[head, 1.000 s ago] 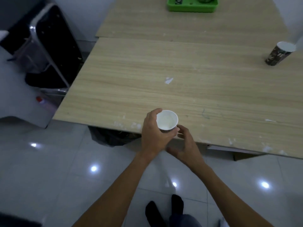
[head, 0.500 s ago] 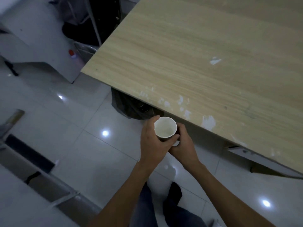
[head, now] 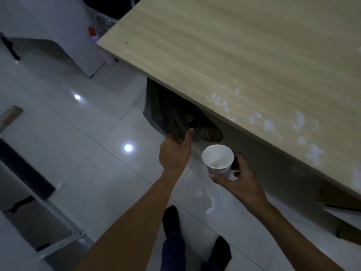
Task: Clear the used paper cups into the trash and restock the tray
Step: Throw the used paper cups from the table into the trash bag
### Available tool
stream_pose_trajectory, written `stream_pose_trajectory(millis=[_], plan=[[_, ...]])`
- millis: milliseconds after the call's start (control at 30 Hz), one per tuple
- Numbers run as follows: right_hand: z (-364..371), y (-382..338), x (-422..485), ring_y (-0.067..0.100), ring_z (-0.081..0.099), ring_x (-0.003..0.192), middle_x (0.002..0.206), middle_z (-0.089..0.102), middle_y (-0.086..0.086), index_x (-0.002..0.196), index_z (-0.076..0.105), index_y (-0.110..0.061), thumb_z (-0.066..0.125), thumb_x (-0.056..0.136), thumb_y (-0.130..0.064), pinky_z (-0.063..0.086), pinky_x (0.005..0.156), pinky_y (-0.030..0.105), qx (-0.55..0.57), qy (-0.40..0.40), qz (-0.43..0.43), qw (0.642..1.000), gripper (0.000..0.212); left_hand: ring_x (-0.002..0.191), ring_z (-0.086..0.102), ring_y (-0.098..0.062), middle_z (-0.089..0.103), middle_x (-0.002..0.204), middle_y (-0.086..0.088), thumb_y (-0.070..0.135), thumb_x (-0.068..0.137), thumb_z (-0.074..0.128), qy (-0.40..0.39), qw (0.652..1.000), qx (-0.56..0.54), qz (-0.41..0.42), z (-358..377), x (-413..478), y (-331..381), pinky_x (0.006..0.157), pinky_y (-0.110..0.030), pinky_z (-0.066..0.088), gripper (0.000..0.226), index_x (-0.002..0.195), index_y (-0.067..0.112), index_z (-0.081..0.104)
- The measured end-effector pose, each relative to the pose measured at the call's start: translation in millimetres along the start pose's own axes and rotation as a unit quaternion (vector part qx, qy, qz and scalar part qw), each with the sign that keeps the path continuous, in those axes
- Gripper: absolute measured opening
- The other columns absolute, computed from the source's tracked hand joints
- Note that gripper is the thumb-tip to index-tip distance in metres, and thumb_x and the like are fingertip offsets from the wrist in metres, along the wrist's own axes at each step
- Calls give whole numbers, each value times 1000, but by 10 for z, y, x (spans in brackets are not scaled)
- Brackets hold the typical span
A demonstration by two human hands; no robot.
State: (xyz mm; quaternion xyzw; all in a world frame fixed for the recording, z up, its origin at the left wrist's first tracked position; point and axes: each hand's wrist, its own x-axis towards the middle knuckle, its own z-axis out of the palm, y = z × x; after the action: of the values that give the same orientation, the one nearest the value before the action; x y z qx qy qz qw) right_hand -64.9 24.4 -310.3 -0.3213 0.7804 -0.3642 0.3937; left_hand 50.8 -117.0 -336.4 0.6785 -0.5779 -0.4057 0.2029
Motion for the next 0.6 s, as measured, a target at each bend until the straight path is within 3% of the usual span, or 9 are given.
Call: stream_pose_trajectory(millis=[100,200,267,367,467,600], plan=[[96,57,257,5,53,100,110,55,-17,116,46,-37,86,63,-30,42,78,23,-4,10,1,1000,67,71,63,-21,65,75,-2,82,68,54,-13,998,59,-24,183,332,-71,63,-30,52,69,80,14,63],[249,176,610,9,54,100,109,54,-15,116,45,-37,86,63,-27,44,80,28,-11,25,-1,1000,68,76,64,-25,66,81,-5,85,68,48,-55,992,101,-51,422,708,-112,62,-30,46,79,88,11,64],[373,218,820,11,55,102,109,55,-13,121,48,-32,86,63,-27,46,81,31,-22,30,-6,999,70,82,64,-28,66,88,-8,75,80,46,-74,988,121,-58,494,963,-217,64,-29,43,70,92,8,65],[428,206,1020,15,55,106,111,56,-9,127,48,-23,85,65,-24,43,81,30,-37,44,-3,998,71,97,63,-34,65,106,-17,43,94,46,-67,986,143,-47,469,1175,-402,74,-34,48,44,107,4,62],[505,145,1216,18,54,115,125,56,-3,132,46,-20,84,67,-27,46,87,31,-40,50,9,998,76,90,63,-34,67,99,-14,34,91,48,-72,987,145,-17,362,1156,-536,78,-39,54,33,102,7,63],[750,-11,1461,12,56,108,124,59,-5,131,48,-25,84,66,-33,47,87,27,-26,26,13,999,74,78,62,-27,66,85,-7,32,90,50,-79,986,150,9,179,1056,-676,63,-30,47,25,90,10,62]])
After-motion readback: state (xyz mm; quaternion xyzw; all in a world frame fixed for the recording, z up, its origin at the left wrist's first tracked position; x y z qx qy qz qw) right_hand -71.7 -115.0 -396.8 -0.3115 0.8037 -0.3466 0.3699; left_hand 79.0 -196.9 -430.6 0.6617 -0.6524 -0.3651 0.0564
